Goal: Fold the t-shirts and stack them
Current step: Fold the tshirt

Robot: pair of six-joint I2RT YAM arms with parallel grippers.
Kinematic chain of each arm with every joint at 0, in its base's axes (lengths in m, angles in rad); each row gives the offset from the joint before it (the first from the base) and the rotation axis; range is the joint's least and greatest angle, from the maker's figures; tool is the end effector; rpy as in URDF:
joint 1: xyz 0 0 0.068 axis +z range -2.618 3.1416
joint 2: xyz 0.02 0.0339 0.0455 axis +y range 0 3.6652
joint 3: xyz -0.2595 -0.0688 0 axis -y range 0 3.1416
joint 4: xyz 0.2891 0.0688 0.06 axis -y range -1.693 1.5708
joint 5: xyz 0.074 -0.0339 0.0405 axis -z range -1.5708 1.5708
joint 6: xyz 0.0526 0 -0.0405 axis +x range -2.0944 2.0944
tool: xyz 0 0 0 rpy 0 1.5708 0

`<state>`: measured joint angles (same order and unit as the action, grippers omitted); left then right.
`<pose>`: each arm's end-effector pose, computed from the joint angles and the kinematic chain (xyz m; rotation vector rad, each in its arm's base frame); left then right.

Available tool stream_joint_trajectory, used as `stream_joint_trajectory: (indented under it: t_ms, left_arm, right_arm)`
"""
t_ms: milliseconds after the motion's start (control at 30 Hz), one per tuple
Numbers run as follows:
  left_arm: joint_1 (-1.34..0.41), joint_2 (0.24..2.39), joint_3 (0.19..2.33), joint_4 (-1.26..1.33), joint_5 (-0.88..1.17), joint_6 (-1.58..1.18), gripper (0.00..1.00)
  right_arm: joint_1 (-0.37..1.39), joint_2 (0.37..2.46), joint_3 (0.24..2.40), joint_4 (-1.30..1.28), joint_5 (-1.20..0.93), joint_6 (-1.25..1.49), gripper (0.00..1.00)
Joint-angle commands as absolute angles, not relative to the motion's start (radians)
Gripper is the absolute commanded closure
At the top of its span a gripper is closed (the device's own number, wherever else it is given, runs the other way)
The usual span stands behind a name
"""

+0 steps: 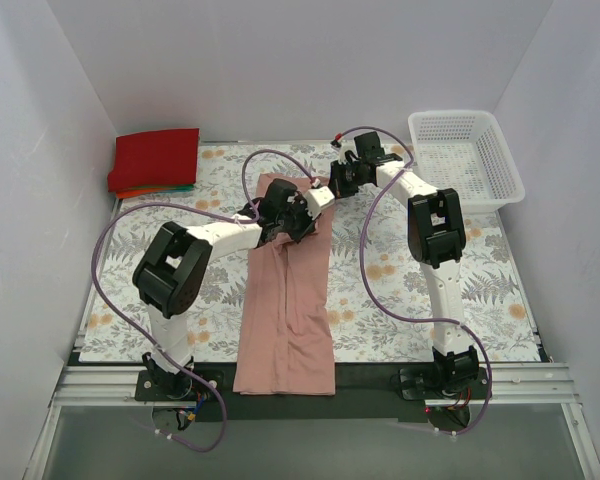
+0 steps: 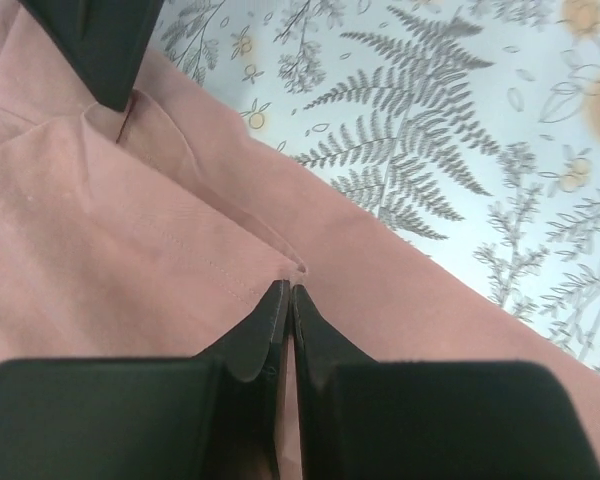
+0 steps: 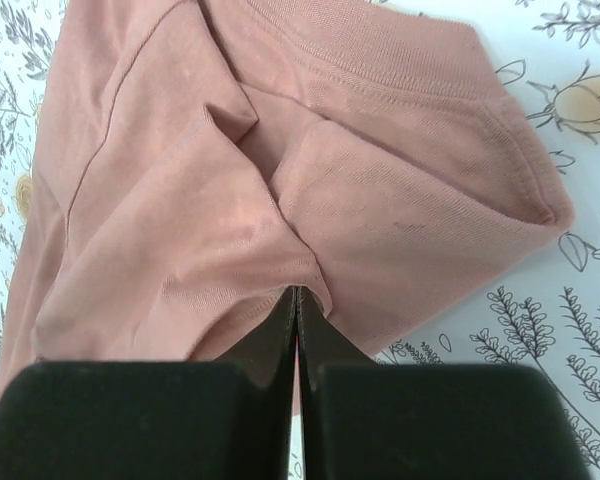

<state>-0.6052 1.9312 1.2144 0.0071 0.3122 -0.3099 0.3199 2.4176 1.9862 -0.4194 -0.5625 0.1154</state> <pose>0.3716 -0.2767 0.1308 0.5190 2.3230 -0.8169 0.5420 0.2091 0.1299 -0.5083 2.3782 0.8785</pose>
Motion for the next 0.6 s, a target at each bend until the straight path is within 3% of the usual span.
stream_joint_trajectory:
  t_ms: [0, 567]
  left_arm:
    - [-0.609, 1.836, 1.189, -0.020, 0.391, -0.296, 1.00]
    - [-0.611, 1.936, 1.207, -0.057, 0.471, -0.305, 1.00]
  right_arm:
    - [0.311, 2.378, 1.996, -0.354, -0.557, 0.133, 0.99]
    - [0.287, 2.385, 2.039, -0.307, -0.488, 0.149, 0.99]
